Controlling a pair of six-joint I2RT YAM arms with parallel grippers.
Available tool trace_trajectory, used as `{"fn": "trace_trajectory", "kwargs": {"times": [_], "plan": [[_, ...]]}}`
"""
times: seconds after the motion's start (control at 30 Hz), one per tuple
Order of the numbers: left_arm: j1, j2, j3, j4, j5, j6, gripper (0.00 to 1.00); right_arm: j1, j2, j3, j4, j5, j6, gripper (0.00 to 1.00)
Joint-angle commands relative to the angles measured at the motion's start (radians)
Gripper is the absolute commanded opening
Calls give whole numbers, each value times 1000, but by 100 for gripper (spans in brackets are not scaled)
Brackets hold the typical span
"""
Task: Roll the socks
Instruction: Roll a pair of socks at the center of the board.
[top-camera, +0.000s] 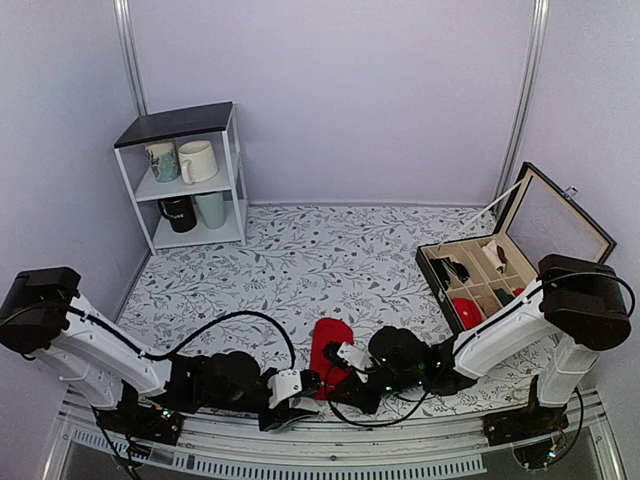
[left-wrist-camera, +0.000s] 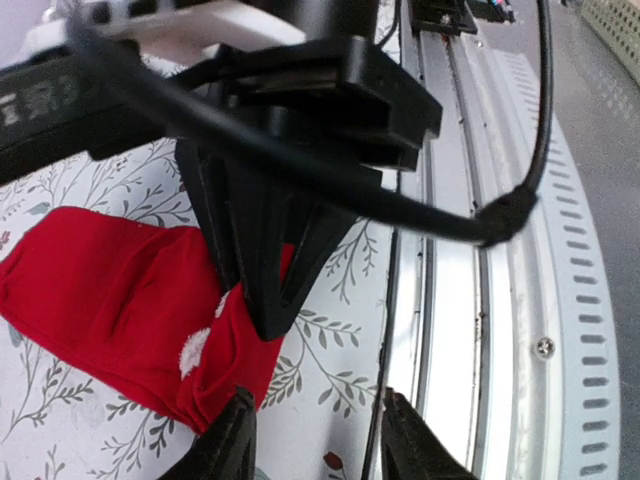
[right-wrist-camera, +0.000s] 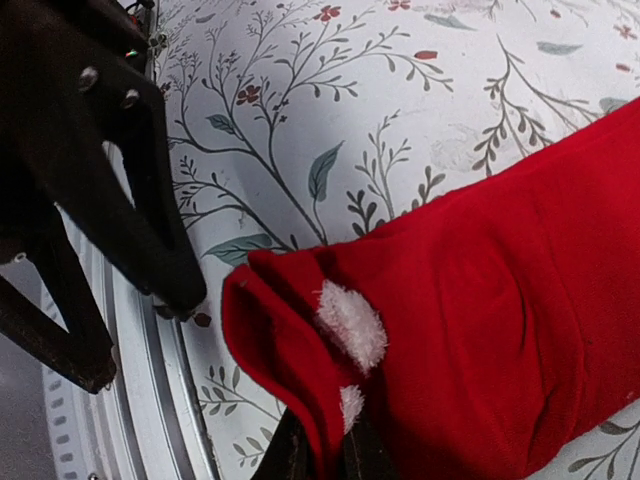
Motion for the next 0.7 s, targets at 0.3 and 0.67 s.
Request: {"fn": "trace_trajectory", "kwargs": {"times": [0.3,0.67], "plan": [[-62,92,3,167,-295,201,52,-49,107,6,-305,-312,155,10],[-71,138,1,204,-260,233,53,-75,140,13,-304,-355,159,10]]}}
